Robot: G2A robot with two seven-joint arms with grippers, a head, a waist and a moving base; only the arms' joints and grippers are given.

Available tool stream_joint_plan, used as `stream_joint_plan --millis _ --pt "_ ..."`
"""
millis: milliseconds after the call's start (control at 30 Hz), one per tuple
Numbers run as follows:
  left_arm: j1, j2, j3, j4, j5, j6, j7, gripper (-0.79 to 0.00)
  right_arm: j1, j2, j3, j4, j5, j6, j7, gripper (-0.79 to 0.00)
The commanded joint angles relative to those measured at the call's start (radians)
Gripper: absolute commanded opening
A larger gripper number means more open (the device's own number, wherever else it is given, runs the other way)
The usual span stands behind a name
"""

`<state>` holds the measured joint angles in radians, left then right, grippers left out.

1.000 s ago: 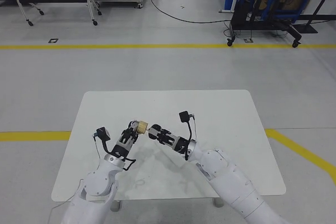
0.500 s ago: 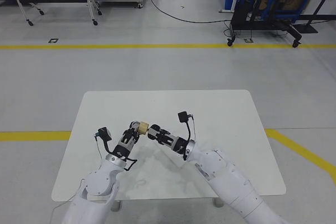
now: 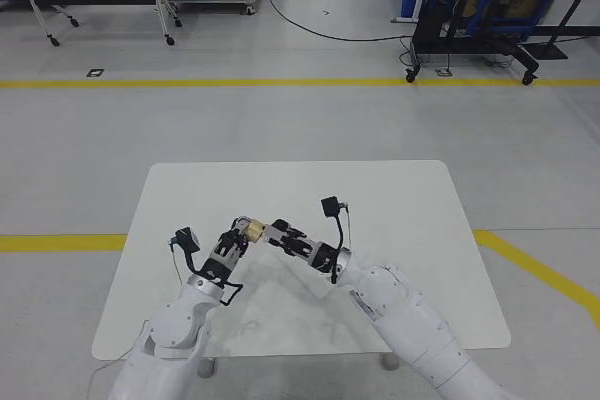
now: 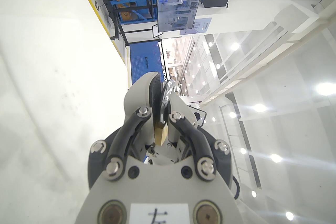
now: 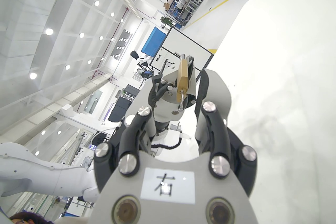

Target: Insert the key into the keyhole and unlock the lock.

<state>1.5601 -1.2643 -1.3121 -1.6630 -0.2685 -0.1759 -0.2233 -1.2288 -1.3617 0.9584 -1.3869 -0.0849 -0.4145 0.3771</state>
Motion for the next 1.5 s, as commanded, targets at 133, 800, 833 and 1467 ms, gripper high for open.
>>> stream_joint_plan --millis 133,800,833,1467 --pt "-0.002 0.0 -0.011 0.0 0.0 0.004 0.008 -0.785 -0.013 0.003 0.005 -0.005 0.001 0.003 0.014 -0.517" --pt "0.012 -0.001 -0.014 -0.013 0.028 -0.017 -0.007 -0.785 -0.001 -0.004 -0.013 0.019 0.048 0.0 0.048 -0.785" --pt "0.013 -0.001 -0.015 -0.013 0.029 -0.016 -0.008 -0.785 -0.001 -0.004 -0.012 0.02 0.049 -0.001 0.047 -0.785" --pt "0.002 -0.005 -0.032 0.006 -0.101 0.065 -0.024 -0.785 -0.044 -0.003 0.016 0.007 0.318 -0.034 0.145 -0.659"
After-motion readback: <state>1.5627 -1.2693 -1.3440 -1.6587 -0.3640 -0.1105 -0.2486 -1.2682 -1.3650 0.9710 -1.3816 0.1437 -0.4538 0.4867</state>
